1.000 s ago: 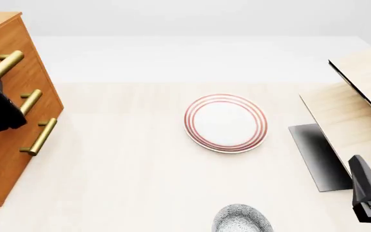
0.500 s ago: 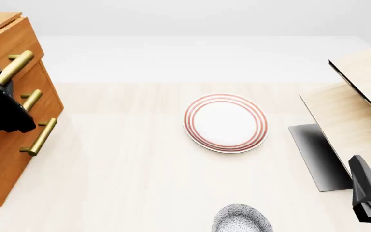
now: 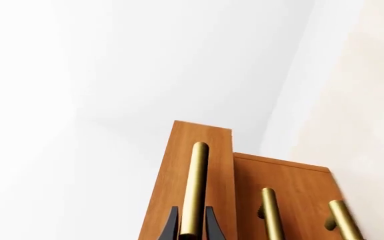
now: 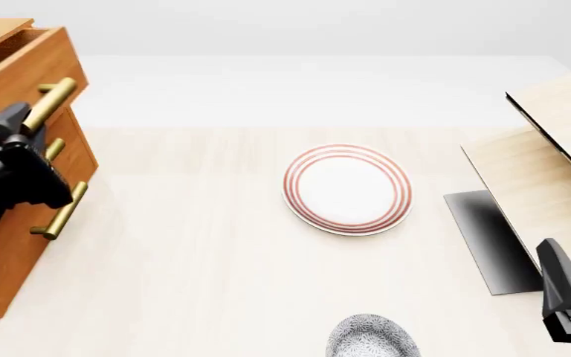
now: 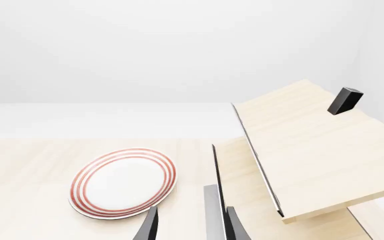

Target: Open the top drawer of the cabinet and put the bowl in it.

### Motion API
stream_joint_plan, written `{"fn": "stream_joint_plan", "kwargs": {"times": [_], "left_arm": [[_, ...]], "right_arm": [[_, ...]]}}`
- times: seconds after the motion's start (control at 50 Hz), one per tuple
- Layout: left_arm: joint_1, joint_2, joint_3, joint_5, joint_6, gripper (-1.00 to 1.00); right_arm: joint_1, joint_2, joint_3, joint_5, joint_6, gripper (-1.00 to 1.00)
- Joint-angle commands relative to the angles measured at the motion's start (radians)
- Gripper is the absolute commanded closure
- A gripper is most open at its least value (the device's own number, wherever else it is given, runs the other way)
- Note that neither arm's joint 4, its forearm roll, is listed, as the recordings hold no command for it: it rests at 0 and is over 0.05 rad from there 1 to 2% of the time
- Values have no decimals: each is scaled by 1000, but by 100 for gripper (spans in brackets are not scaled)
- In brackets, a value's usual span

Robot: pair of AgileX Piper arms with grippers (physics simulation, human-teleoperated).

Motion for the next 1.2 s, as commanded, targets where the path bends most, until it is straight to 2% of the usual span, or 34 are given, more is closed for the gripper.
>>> {"fn": "stream_joint_plan", "kwargs": {"times": [0.02, 0.42, 0.68, 0.78, 1.12, 1.14, 1.2], "left_arm": [[-46, -47, 22, 44, 12, 100], [-99, -79, 57, 33, 19, 100], [-100, -217, 106, 105, 12, 100], [-116, -239, 128, 102, 26, 100], [-186, -228, 134, 66, 37, 100], [-199, -237, 120, 95, 29, -100], [-224, -239, 156, 47, 46, -100]], "right_arm": [[0, -3, 1, 1, 0, -100], [0, -2, 1, 1, -1, -100], [0, -2, 1, 1, -1, -100], [0, -2, 1, 1, 0, -100], [0, -2, 1, 1, 0, -100], [0, -2, 1, 1, -1, -100], [0, -2, 1, 1, 0, -100]]}}
